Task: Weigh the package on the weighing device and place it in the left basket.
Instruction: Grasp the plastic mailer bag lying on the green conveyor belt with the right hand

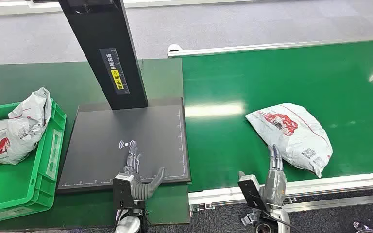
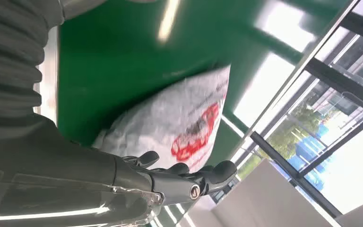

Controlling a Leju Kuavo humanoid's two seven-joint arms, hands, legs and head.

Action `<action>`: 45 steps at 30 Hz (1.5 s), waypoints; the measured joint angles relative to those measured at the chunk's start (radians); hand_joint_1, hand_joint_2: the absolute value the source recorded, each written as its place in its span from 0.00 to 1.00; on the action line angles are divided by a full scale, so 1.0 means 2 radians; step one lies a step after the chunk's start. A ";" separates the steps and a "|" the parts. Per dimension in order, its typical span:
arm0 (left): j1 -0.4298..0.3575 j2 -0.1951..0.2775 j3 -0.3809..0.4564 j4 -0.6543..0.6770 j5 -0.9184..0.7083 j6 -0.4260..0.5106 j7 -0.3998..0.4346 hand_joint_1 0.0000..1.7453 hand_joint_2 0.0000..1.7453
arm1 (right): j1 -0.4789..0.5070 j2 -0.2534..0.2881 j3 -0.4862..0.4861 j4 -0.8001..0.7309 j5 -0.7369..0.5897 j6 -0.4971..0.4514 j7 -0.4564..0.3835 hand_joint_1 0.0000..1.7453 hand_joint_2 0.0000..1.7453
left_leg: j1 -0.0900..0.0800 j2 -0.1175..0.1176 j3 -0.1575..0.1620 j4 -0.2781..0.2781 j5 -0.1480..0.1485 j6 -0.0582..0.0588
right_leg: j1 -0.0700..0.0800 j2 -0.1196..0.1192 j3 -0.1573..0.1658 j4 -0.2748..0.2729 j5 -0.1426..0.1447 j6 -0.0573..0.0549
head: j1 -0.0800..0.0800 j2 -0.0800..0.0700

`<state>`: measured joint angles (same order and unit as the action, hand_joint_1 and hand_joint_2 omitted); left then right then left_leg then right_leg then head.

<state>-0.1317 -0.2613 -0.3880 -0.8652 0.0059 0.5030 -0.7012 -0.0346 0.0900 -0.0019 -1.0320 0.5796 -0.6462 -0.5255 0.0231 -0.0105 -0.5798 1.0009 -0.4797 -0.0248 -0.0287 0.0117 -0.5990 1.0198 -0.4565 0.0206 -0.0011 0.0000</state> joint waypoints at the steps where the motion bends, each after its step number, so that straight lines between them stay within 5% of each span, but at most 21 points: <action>1: 0.001 0.000 0.000 -0.001 0.000 0.000 0.000 0.00 1.00 | 0.003 -0.001 -0.001 -0.008 0.005 0.003 0.003 0.00 1.00 | 0.000 0.000 0.000 0.000 0.000 0.000 | 0.000 0.000 0.000 0.000 0.000 0.000 | 0.000 0.000; 6: 0.006 0.002 -0.009 -0.008 0.000 -0.001 0.000 0.00 1.00 | 0.006 -0.014 -0.009 -0.074 0.055 0.027 0.039 0.00 1.00 | 0.000 0.000 0.000 0.000 0.000 0.000 | 0.000 0.000 0.000 0.000 0.000 0.000 | 0.000 0.000; 11: 0.006 0.004 -0.022 -0.008 -0.005 -0.011 0.000 0.00 1.00 | -0.050 -0.053 -0.025 -0.111 0.084 0.062 0.099 0.00 1.00 | 0.000 0.000 0.000 0.000 0.001 0.001 | 0.000 0.000 0.000 0.000 0.001 0.001 | 0.000 0.000; 22: 0.002 0.008 -0.039 -0.007 -0.010 -0.015 0.000 0.00 1.00 | -0.154 -0.099 -0.063 -0.055 0.073 0.102 0.131 0.00 1.00 | -0.001 0.000 0.000 0.000 0.001 0.001 | -0.001 0.000 0.000 0.000 0.001 0.002 | 0.000 0.000; 33: -0.001 0.011 -0.046 -0.004 0.001 -0.023 0.000 0.00 1.00 | -0.251 -0.130 -0.074 0.171 0.146 0.146 0.236 0.00 1.00 | -0.001 0.000 -0.001 0.000 0.001 0.002 | -0.001 0.000 -0.001 0.000 0.002 0.002 | 0.000 0.000; 40: -0.003 0.011 -0.048 0.000 0.002 -0.023 0.000 0.00 1.00 | -0.280 -0.141 -0.074 0.250 0.154 0.159 0.252 0.00 1.00 | -0.001 0.000 -0.002 0.000 0.001 0.002 | -0.001 0.000 -0.002 0.000 0.002 0.002 | 0.000 0.000; 45: -0.005 0.011 -0.049 0.001 0.009 -0.022 0.000 0.00 1.00 | -0.292 -0.140 -0.073 0.294 0.176 0.247 0.303 0.00 1.00 | -0.001 0.000 -0.002 0.000 0.001 0.002 | -0.001 -0.001 -0.002 0.000 0.002 0.002 | 0.000 0.000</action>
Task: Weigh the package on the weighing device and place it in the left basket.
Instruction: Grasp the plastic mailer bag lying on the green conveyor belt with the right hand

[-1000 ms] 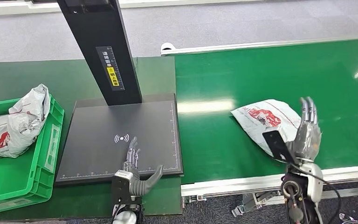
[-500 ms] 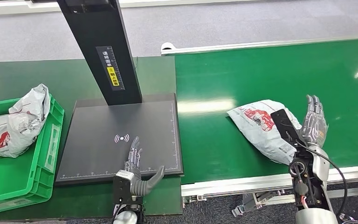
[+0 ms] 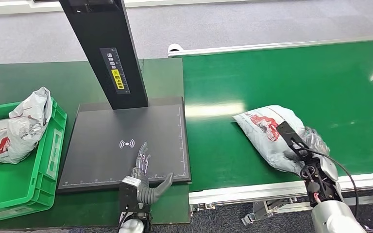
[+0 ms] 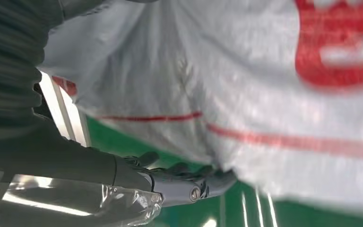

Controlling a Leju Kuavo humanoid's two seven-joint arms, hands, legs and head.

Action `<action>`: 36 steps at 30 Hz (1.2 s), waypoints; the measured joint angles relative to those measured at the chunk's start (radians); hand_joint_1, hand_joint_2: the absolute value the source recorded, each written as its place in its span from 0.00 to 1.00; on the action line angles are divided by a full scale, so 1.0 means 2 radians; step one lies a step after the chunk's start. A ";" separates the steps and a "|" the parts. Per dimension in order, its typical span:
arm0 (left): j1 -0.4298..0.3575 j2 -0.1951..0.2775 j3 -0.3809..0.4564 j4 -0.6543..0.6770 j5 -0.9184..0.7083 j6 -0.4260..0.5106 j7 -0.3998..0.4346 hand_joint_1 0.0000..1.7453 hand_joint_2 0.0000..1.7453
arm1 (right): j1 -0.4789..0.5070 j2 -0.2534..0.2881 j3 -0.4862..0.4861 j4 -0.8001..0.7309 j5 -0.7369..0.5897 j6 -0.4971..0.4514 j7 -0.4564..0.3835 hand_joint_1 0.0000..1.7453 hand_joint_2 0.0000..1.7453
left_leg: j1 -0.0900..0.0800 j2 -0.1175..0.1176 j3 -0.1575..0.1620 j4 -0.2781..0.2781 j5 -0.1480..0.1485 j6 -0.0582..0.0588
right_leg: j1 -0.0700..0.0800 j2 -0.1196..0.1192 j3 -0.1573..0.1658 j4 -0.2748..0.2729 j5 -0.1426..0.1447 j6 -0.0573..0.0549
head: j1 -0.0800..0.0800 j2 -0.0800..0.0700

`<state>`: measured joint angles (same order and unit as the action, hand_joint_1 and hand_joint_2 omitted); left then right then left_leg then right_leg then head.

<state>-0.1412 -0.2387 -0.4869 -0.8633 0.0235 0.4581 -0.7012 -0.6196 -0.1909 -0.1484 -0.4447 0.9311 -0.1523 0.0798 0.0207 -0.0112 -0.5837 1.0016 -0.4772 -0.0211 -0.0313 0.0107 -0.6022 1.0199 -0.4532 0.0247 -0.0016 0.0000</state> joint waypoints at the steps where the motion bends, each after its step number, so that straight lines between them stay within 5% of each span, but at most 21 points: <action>1: -0.001 0.000 0.000 0.000 0.002 0.000 0.000 0.00 1.00 | -0.002 0.002 0.002 0.009 0.010 0.018 0.009 0.00 1.00 | 0.000 0.000 0.000 0.000 0.000 0.000 | 0.000 0.000 0.000 0.000 0.000 0.000 | 0.000 0.000; 6: -0.006 0.000 -0.003 0.007 0.006 0.000 0.000 0.00 1.00 | -0.009 0.019 0.023 0.038 0.054 0.086 0.034 0.00 1.00 | 0.000 0.000 0.001 0.000 0.000 0.000 | 0.000 0.000 0.000 0.000 0.000 0.000 | 0.000 0.000; 13: -0.009 0.000 -0.006 0.013 0.006 0.000 0.000 0.00 1.00 | -0.019 0.031 0.040 0.052 0.062 0.097 0.040 0.01 1.00 | 0.000 0.001 0.001 0.000 0.000 0.000 | 0.000 0.001 0.001 0.000 0.000 0.000 | 0.000 0.000; 17: -0.010 0.000 -0.008 0.015 0.006 0.000 0.000 0.00 1.00 | -0.021 0.033 0.044 0.056 0.064 0.106 0.040 1.00 1.00 | 0.000 0.001 0.002 0.000 0.000 0.000 | 0.000 0.001 0.002 0.000 0.000 0.000 | 0.000 0.000; 22: -0.015 -0.001 -0.009 0.022 0.006 0.003 0.000 0.00 1.00 | -0.029 0.046 0.053 0.063 0.073 0.125 0.043 1.00 1.00 | 0.000 0.002 0.004 0.000 0.000 0.000 | 0.000 0.002 0.003 0.000 0.000 0.000 | 0.000 0.000; 27: -0.014 -0.001 -0.007 0.023 0.003 0.013 0.000 0.00 1.00 | -0.031 0.068 0.055 0.062 0.059 0.096 0.017 1.00 1.00 | 0.001 0.004 0.005 0.000 0.000 0.000 | 0.001 0.003 0.004 0.000 0.000 0.000 | 0.000 0.000; 29: -0.006 0.003 -0.005 0.014 -0.006 0.023 0.001 0.00 1.00 | -0.018 0.080 0.053 0.049 0.024 0.048 -0.040 1.00 1.00 | 0.001 0.004 0.005 0.000 0.000 0.000 | 0.001 0.003 0.004 0.000 0.001 -0.001 | 0.000 0.000; 32: 0.019 0.018 0.000 -0.041 -0.062 0.043 0.016 0.00 1.00 | 0.050 0.111 0.047 -0.066 -0.057 -0.103 -0.170 1.00 1.00 | 0.001 0.002 0.003 0.000 0.000 0.000 | 0.002 0.002 0.001 0.000 0.000 -0.001 | 0.000 0.000; 34: 0.030 0.030 0.008 -0.090 -0.109 0.040 0.028 0.00 1.00 | 0.102 0.127 0.052 -0.175 -0.092 -0.171 -0.194 1.00 1.00 | 0.002 -0.001 0.001 0.000 0.001 -0.001 | 0.002 -0.002 0.000 0.000 0.000 -0.001 | 0.000 0.000; 36: 0.034 0.039 0.023 -0.134 -0.141 0.029 0.032 0.00 1.00 | 0.142 0.134 0.055 -0.266 -0.120 -0.193 -0.188 1.00 1.00 | 0.002 -0.004 -0.001 -0.001 0.001 -0.001 | 0.002 -0.004 0.000 0.001 -0.001 -0.001 | 0.000 0.000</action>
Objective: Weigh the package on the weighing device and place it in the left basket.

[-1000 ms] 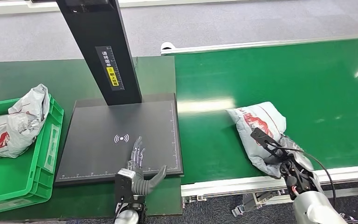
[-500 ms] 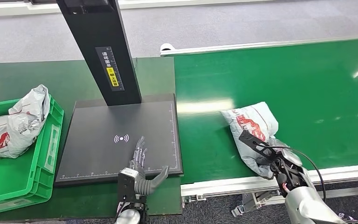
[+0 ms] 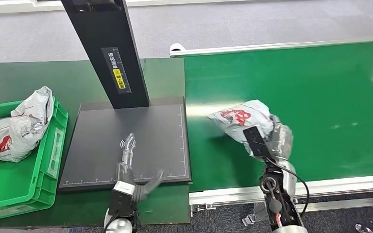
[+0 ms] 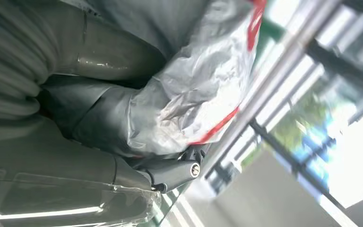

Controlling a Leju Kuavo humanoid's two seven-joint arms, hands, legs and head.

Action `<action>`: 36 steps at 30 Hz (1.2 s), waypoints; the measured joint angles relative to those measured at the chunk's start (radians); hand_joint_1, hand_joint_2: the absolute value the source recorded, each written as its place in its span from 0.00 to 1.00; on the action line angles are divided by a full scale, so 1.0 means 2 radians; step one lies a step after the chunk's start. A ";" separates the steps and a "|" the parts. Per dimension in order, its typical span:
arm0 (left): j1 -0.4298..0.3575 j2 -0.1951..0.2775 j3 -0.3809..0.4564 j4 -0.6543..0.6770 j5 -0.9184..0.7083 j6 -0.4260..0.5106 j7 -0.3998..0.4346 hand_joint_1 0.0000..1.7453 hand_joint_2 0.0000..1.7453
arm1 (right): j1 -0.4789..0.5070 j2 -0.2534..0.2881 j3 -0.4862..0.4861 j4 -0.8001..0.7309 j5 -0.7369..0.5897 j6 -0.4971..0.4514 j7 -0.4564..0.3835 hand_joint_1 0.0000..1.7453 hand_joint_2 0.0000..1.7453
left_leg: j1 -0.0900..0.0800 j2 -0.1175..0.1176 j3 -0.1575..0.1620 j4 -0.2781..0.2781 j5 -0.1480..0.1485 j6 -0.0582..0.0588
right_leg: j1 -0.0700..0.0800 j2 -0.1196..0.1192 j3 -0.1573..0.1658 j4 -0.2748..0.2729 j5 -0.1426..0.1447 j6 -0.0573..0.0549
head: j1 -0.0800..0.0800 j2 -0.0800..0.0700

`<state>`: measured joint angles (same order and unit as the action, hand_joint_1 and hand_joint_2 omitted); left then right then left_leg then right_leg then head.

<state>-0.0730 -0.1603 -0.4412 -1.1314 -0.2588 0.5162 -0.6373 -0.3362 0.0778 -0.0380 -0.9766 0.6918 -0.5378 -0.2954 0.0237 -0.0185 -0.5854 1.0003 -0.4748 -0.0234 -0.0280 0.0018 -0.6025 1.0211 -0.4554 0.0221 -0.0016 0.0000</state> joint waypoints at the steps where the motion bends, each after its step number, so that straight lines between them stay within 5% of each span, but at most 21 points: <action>1: 0.000 0.003 0.008 -0.019 -0.010 -0.005 0.000 0.00 1.00 | 0.017 0.002 0.001 -0.036 -0.013 -0.006 -0.002 1.00 1.00 | 0.000 0.000 0.000 0.000 0.000 0.000 | 0.000 0.000 0.000 0.000 0.000 0.000 | 0.000 0.000; 12: -0.012 0.014 0.047 -0.119 -0.029 0.002 -0.022 0.00 1.00 | 0.082 0.019 0.012 -0.212 -0.081 -0.023 -0.052 1.00 1.00 | -0.001 0.001 -0.001 0.000 0.000 0.000 | -0.001 0.001 -0.001 0.000 0.000 0.000 | 0.000 0.000; 15: -0.019 0.015 0.057 -0.150 -0.042 0.015 -0.021 0.00 1.00 | 0.083 0.021 0.029 -0.236 -0.094 0.031 -0.025 1.00 1.00 | 0.000 0.002 -0.001 0.000 0.000 0.000 | -0.001 0.001 -0.001 0.000 0.000 0.000 | 0.000 0.000; 20: -0.040 0.017 0.078 -0.199 -0.064 0.022 0.001 0.00 1.00 | 0.057 0.034 0.103 -0.204 -0.105 0.210 0.044 1.00 1.00 | 0.000 0.003 0.000 0.000 0.000 0.000 | 0.000 0.003 -0.001 0.000 0.001 0.000 | 0.000 0.000; 32: -0.049 0.017 0.093 -0.223 -0.069 0.023 0.004 0.00 1.00 | 0.025 0.048 0.166 -0.144 -0.112 0.226 0.048 1.00 1.00 | 0.000 0.002 -0.001 0.000 0.001 0.000 | 0.000 0.002 -0.001 0.000 0.001 0.000 | 0.000 0.000; 36: -0.051 0.017 0.098 -0.225 -0.066 0.026 0.007 0.00 1.00 | 0.009 0.055 0.182 -0.115 -0.112 0.283 0.064 1.00 1.00 | 0.000 0.003 -0.001 0.000 0.000 0.000 | 0.000 0.003 -0.001 0.000 0.001 0.000 | 0.000 0.000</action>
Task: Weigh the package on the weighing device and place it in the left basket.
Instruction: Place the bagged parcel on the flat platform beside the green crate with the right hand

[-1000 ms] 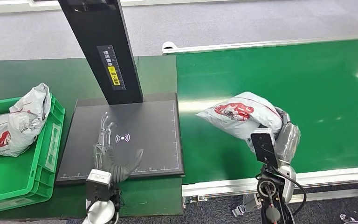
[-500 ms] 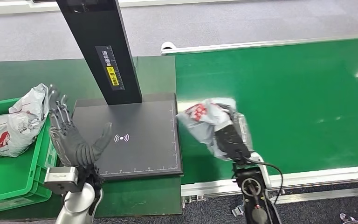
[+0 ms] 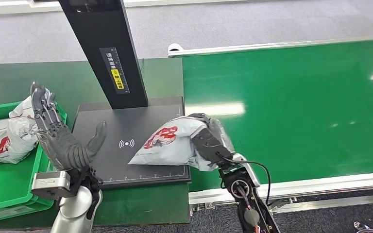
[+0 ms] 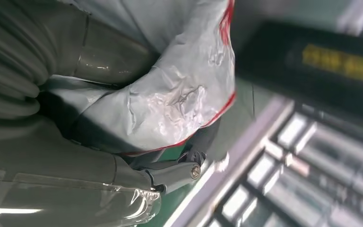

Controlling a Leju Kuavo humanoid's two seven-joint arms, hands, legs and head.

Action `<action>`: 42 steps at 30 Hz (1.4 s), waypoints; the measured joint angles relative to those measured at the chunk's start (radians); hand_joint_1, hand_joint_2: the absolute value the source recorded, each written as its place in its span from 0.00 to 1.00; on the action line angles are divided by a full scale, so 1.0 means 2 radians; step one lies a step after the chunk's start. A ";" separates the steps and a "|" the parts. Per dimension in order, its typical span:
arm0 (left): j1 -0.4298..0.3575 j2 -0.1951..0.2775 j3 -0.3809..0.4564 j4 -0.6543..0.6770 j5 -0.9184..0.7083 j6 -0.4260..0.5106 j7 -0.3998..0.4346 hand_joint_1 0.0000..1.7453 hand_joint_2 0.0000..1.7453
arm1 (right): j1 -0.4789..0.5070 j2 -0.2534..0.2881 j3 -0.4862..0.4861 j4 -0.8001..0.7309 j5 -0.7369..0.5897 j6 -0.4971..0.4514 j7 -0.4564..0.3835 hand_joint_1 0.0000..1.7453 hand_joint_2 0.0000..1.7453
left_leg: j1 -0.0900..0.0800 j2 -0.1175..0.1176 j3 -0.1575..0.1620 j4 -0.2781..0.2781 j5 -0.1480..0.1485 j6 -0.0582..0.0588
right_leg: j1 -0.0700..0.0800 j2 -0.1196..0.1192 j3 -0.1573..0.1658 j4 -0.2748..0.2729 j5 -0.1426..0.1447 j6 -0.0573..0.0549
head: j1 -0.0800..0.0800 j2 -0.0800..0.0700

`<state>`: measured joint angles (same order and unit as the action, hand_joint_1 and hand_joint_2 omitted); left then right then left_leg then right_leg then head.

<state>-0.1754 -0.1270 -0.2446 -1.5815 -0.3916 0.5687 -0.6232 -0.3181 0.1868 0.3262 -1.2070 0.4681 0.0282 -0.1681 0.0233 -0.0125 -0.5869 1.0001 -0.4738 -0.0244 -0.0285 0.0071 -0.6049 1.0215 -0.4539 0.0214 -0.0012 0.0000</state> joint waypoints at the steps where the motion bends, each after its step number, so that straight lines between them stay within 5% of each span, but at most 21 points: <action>1: 0.000 0.000 0.003 -0.002 0.001 0.002 0.002 0.00 1.00 | -0.008 0.005 0.008 0.018 0.000 0.011 -0.001 1.00 1.00 | 0.000 0.000 0.000 0.000 0.000 0.000 | 0.000 0.000 0.000 0.000 0.000 0.000 | 0.000 0.000; 7: 0.004 0.000 0.032 -0.020 0.003 0.011 0.016 0.00 1.00 | -0.055 0.037 0.054 0.116 0.002 0.018 -0.005 0.95 1.00 | 0.000 0.000 0.001 0.000 0.000 0.000 | 0.000 0.000 0.000 0.001 0.000 0.000 | 0.000 0.000; 11: 0.013 0.000 0.050 -0.027 0.001 0.016 0.021 0.00 1.00 | -0.073 0.047 0.069 0.142 0.000 0.020 0.003 0.00 1.00 | 0.000 0.000 0.000 0.000 0.000 0.000 | 0.000 0.000 0.000 0.001 0.000 0.000 | 0.000 0.000; 21: 0.035 0.000 0.073 -0.041 -0.022 0.013 0.032 0.00 1.00 | -0.108 0.053 0.078 0.200 0.004 -0.024 0.012 0.00 1.00 | 0.000 0.000 0.000 0.000 0.000 0.000 | 0.000 0.000 0.000 0.000 0.000 0.000 | 0.000 0.000; 29: 0.036 0.000 0.073 -0.039 -0.041 -0.005 0.045 0.00 1.00 | -0.106 0.055 0.074 0.201 -0.030 -0.035 -0.051 0.00 1.00 | 0.000 0.000 0.001 0.000 0.000 0.000 | 0.000 0.000 -0.001 0.000 0.000 0.000 | 0.000 0.000; 37: 0.036 0.001 0.059 -0.005 -0.123 -0.106 0.116 0.00 1.00 | -0.073 0.041 0.030 0.097 -0.107 -0.016 -0.086 0.00 1.00 | 0.000 0.001 0.000 0.000 0.000 0.000 | 0.000 0.001 -0.001 0.000 0.000 0.000 | 0.000 0.000; 42: 0.035 0.003 0.036 0.046 -0.186 -0.199 0.147 0.00 1.00 | -0.036 0.023 -0.013 0.004 -0.092 -0.065 -0.103 0.00 1.00 | 0.000 0.000 0.000 0.000 0.000 0.000 | 0.000 0.000 -0.001 0.000 0.000 0.000 | 0.000 0.000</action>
<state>-0.1047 -0.1207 -0.1734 -1.4897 -0.7634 0.1711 -0.3287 -0.3909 0.2328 0.3000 -1.1990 0.2832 -0.1017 -0.3738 0.0228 -0.0123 -0.5867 1.0009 -0.4739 -0.0246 -0.0289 0.0077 -0.6076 1.0212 -0.4537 0.0213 -0.0013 0.0000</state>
